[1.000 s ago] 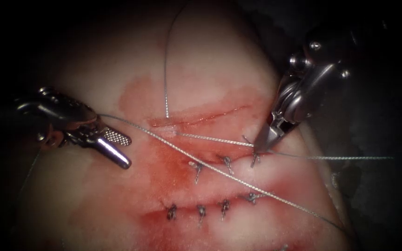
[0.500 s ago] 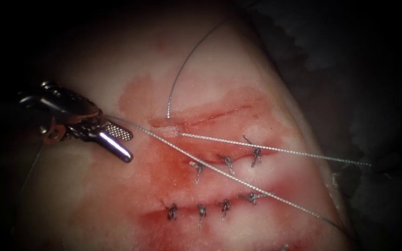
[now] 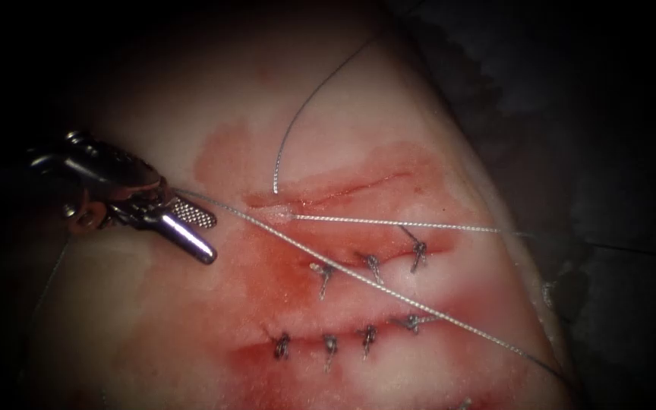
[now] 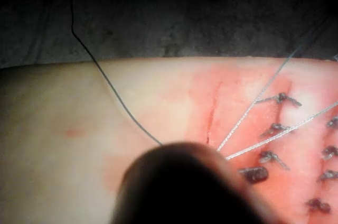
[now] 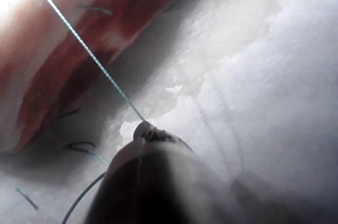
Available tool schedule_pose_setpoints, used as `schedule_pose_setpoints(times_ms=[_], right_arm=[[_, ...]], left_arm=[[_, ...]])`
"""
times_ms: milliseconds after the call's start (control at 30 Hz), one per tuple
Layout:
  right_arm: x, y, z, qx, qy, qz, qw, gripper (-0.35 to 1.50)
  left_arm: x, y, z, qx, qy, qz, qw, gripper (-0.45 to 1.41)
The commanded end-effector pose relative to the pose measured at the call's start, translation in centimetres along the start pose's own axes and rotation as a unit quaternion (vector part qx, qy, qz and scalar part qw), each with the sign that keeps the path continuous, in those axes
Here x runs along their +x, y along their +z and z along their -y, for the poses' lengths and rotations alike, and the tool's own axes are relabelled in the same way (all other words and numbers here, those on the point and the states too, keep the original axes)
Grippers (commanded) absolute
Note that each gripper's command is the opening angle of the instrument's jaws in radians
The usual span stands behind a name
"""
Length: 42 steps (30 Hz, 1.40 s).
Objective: Wound Closure
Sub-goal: Pull the thread completely through the tissue using the right gripper, leaving a short tail at the top half of the tissue
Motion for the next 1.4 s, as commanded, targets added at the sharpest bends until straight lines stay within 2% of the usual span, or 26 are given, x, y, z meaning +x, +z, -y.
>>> schedule_pose_setpoints(times_ms=[33,100,200,367,467,533,567,600,667,767,800,833,867,933,967,1000,1033,1100,1167,1200,1300,1400], right_arm=[[0.03,0.08,0.18,0.012,-0.002,0.012,1.0,-0.35],[-0.01,0.06,0.36,0.028,-0.013,0.044,0.999,-0.35],[-0.04,0.08,0.53,0.036,-0.021,0.068,0.997,-0.35],[0.01,0.07,0.76,0.055,-0.04,0.077,0.995,-0.35],[0.06,-0.02,1.06,0.09,-0.05,0.089,0.991,-0.35],[0.06,-0.07,1.06,0.095,-0.116,0.09,0.985,-0.35],[0.02,-0.11,0.99,0.095,-0.148,0.102,0.979,0.02],[-0.03,-0.15,0.91,0.095,-0.171,0.117,0.974,0.26],[-0.2,-0.3,0.6,0.105,-0.236,0.15,0.954,0.72],[-0.51,-0.6,0.03,0.127,-0.28,0.186,0.933,0.83],[-0.67,-0.74,-0.27,0.137,-0.288,0.202,0.926,0.81],[-0.94,-0.95,-0.74,0.153,-0.294,0.218,0.918,0.76],[-1.14,-1.11,-1.08,0.163,-0.316,0.201,0.913,0.69],[-1.42,-1.32,-1.57,0.166,-0.338,0.181,0.908,0.59],[-1.58,-1.45,-1.89,0.16,-0.349,0.173,0.907,0.46],[-1.58,-1.45,-1.89,0.16,-0.349,0.173,0.907,0.46],[-1.78,-1.61,-2.32,0.136,-0.361,0.174,0.906,0.17],[-1.94,-1.72,-2.76,0.101,-0.367,0.196,0.904,0.17],[-2.04,-1.76,-3.12,0.065,-0.363,0.239,0.899,0.17],[-2.11,-1.71,-3.51,0.017,-0.352,0.281,0.893,0.2],[-2.19,-1.55,-3.88,-0.031,-0.352,0.272,0.895,0.17],[-2.28,-1.24,-4.25,-0.063,-0.346,0.254,0.901,0.19]], left_arm=[[-0.08,0.04,-0.05,0.0,0.001,0.001,1.0,0.63],[-0.08,0.04,-0.05,0.0,0.001,0.001,1.0,0.63],[-0.08,0.04,-0.05,0.0,0.001,0.001,1.0,0.63],[-0.08,0.04,-0.05,0.0,0.001,0.001,1.0,0.63],[-0.08,0.04,-0.05,0.0,0.001,0.001,1.0,0.63],[-0.08,0.04,-0.05,0.0,0.001,0.001,1.0,0.63],[-0.08,0.04,-0.05,0.0,0.001,0.001,1.0,0.63],[-0.08,0.04,-0.05,0.0,0.001,0.001,1.0,0.63],[-0.08,0.04,-0.05,0.0,0.001,0.001,1.0,0.63],[-0.08,0.04,-0.05,0.0,0.001,0.001,1.0,0.63],[-0.08,0.04,-0.05,0.0,0.001,0.001,1.0,0.63],[-0.08,0.04,-0.04,0.0,0.001,0.001,1.0,0.63],[-0.08,0.04,-0.04,0.0,0.001,0.001,1.0,0.63],[-0.08,0.03,-0.04,0.0,0.001,0.001,1.0,0.63],[-0.09,0.03,-0.04,0.0,0.001,0.001,1.0,0.63],[-0.09,0.03,-0.04,0.0,0.001,0.001,1.0,0.63],[-0.09,0.03,-0.04,0.0,0.001,0.001,1.0,0.63],[-0.09,0.03,-0.04,0.0,0.001,0.001,1.0,0.63],[-0.09,0.03,-0.04,0.0,0.001,0.001,1.0,0.63],[-0.09,0.02,-0.03,0.0,0.001,0.001,1.0,0.63],[-0.09,0.03,-0.03,0.0,0.001,0.001,1.0,0.63],[-0.09,0.03,-0.03,0.0,0.001,0.001,1.0,0.63]])
